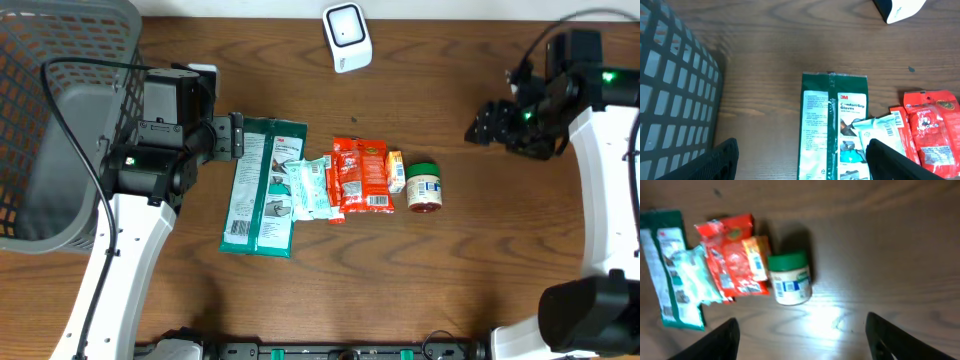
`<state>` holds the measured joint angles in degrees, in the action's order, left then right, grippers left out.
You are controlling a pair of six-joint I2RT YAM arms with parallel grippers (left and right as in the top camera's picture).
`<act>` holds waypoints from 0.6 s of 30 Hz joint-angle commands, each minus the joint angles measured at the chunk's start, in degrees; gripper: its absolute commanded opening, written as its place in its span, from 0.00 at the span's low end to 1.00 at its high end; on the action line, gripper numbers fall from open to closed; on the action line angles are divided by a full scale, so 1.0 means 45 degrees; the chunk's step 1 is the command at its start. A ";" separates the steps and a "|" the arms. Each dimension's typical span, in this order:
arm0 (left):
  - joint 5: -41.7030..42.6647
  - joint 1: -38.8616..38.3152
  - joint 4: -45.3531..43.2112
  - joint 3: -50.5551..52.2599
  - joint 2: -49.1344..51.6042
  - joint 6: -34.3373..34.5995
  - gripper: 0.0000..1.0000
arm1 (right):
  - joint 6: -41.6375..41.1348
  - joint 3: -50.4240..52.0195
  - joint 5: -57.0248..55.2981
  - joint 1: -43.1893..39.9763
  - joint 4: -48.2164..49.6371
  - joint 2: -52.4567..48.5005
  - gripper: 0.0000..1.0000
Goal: Scan the item barcode
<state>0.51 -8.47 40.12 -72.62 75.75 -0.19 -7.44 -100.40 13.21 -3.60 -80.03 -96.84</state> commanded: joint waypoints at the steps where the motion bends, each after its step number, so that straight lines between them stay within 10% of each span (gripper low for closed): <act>1: -0.0058 0.0005 0.0034 -0.0019 0.0039 0.0063 0.82 | -0.0908 -0.1452 -0.1559 0.0699 -0.0787 0.0204 0.79; 18: -0.0063 0.0005 0.0034 -0.0019 0.0039 0.0063 0.82 | -0.1651 -0.2186 -0.3157 0.3201 -0.1991 -0.2351 0.81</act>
<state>0.51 -8.47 40.14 -72.62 75.75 -0.19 -13.10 -109.58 1.08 11.25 -88.23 -103.68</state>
